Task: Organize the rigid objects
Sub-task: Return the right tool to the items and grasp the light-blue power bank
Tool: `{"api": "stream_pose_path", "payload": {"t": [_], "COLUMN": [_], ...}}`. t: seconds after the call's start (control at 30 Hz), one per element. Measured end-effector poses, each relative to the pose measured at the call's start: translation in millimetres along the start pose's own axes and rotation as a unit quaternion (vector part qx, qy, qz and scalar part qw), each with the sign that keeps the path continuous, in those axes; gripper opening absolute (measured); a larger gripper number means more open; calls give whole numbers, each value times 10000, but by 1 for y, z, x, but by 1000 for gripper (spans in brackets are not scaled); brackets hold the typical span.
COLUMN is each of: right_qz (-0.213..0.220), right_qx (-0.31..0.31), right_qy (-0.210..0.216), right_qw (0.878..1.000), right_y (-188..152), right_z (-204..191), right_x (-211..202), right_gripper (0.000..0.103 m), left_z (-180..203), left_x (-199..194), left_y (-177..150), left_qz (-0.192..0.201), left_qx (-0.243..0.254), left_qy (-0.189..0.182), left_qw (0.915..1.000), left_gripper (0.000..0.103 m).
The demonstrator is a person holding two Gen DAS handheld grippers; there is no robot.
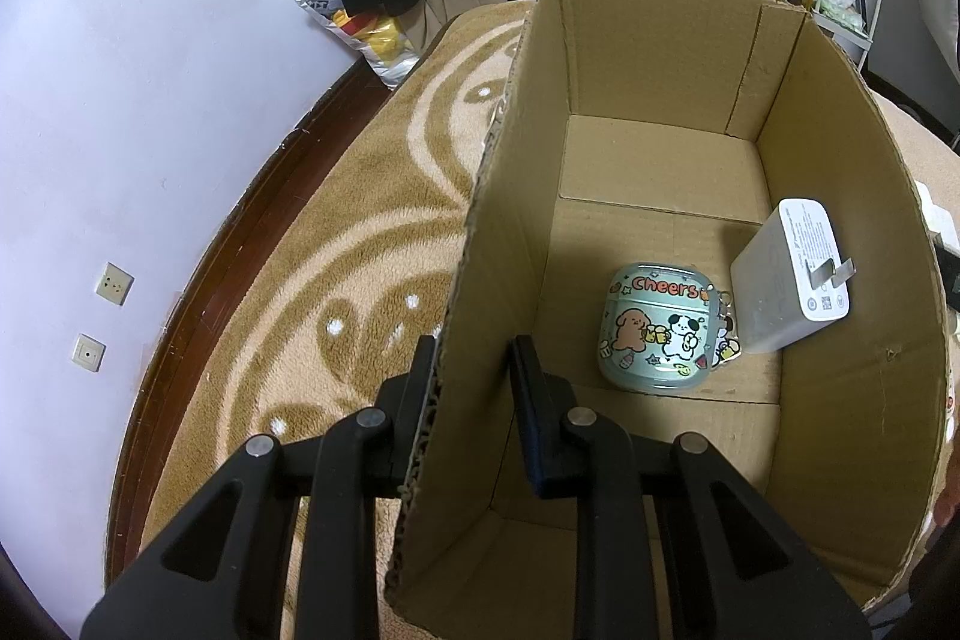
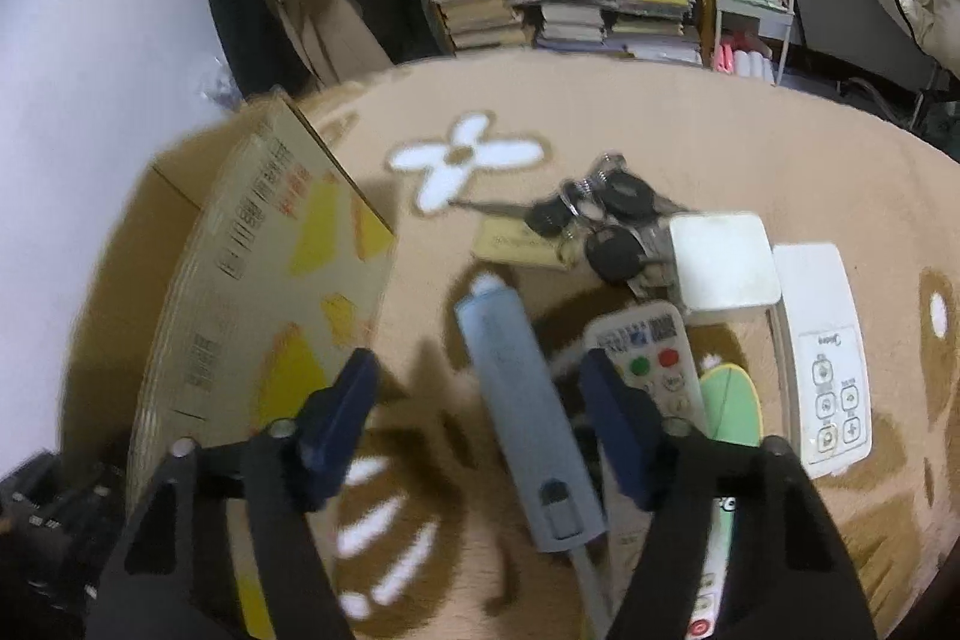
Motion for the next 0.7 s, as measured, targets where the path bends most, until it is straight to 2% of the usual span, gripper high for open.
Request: {"api": "stream_pose_path", "payload": {"t": [0.07,0.23,0.3,0.37,0.57,0.7], "right_qz": [-168,-385,-351,-280,-110,225], "right_qx": [-49,-147,-158,-182,-259,-376], "right_qy": [-42,-47,-283,-465,-385,-331], "right_qw": [9998,9991,9989,9984,9989,9985], "right_y": [-4,-13,-14,-14,-10,1], "right_z": [1,-2,-4,-6,-16,-28], "right_x": [6,18,19,17,6,-15], "right_gripper": [55,53,47,31,29,29], "left_z": [0,0,0,0,0,0], "left_x": [0,0,0,0,0,0], "left_y": [0,0,0,0,0,1], "left_qz": [0,-2,-1,1,-2,-2], "left_qx": [1,-3,-1,5,-3,0], "left_qy": [2,-4,0,3,-3,0], "left_qw": [10000,10000,10000,10000,10000,10000], "left_gripper": [23,23,23,23,23,23]}}
Point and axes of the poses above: each gripper's, at about its wrist camera, not at the fingertips, and x roughly the way its jaws point, z to its right, y to its top, the point moved 5 cm from there along x, roughly the way its jaws point, and after that the axes turned 12 degrees about -x, right-handed, at the moved point
